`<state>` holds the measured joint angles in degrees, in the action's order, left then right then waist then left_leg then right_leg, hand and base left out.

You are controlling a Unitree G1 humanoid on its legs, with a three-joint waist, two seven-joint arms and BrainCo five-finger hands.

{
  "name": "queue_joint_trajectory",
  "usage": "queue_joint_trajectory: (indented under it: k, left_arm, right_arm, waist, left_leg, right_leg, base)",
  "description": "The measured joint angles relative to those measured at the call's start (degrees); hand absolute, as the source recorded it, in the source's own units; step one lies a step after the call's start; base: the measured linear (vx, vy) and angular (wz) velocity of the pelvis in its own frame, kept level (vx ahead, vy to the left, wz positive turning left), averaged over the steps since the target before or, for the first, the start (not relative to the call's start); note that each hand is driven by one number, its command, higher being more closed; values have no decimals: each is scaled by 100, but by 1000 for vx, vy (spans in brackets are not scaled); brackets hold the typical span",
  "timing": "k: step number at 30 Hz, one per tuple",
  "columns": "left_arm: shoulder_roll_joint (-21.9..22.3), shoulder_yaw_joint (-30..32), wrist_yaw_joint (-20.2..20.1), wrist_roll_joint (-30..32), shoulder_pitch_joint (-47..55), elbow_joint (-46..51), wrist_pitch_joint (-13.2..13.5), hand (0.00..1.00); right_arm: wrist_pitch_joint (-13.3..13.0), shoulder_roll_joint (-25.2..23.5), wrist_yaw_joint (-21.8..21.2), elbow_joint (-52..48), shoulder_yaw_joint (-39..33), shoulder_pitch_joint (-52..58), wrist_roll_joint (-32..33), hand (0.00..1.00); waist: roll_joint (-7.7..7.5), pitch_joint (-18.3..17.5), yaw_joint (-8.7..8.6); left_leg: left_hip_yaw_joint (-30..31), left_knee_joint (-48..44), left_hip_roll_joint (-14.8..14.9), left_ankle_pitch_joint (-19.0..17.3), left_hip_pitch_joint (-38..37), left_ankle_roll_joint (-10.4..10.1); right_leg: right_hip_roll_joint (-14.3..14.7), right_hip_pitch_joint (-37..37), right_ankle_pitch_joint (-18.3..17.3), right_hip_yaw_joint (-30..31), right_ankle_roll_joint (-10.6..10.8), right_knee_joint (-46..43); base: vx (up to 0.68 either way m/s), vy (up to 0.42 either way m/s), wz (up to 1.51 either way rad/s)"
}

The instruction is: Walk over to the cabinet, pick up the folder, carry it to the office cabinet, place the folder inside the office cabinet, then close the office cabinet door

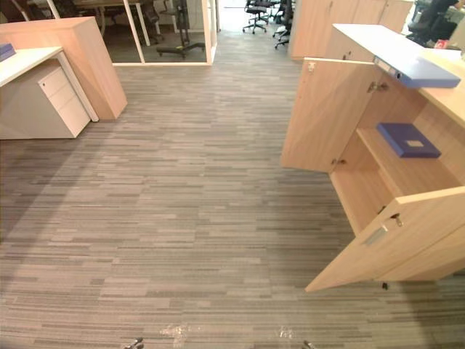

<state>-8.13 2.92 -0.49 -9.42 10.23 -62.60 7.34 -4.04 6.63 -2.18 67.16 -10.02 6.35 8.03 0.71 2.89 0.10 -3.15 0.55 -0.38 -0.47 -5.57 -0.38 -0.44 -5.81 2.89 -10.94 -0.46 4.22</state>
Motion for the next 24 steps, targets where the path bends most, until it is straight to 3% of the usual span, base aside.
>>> queue_joint_trajectory:
  k: [8, 15, 24]
  left_arm:
    - [25, -1, -97, -143, -106, 7, 111, 0]
    - [49, 10, 99, -113, -105, 25, 199, 0]
    - [85, 8, 464, 54, -56, 256, 362, 0]
  right_arm:
    - [-38, -322, -44, -1, -6, -367, 188, 0]
    - [-47, -340, -48, -1, 0, -440, 204, 0]
    - [-219, -417, 388, -30, 11, -420, 60, 0]
  waist:
    - [-17, 48, 23]
    - [-59, 88, 43]
    - [-123, 140, 49]
  left_leg:
    - [-22, 123, 64, -6, -163, -52]
    - [-24, 125, 61, -7, -165, -52]
    - [-44, 152, 61, -7, -163, -51]
  right_leg:
    - [61, -118, -70, -18, 197, 50]
    - [55, -94, -72, -29, 195, 63]
    - [55, -70, -68, -29, 182, 84]
  base:
    - [8, -5, -1]
    - [0, 0, 0]
    - [0, 0, 0]
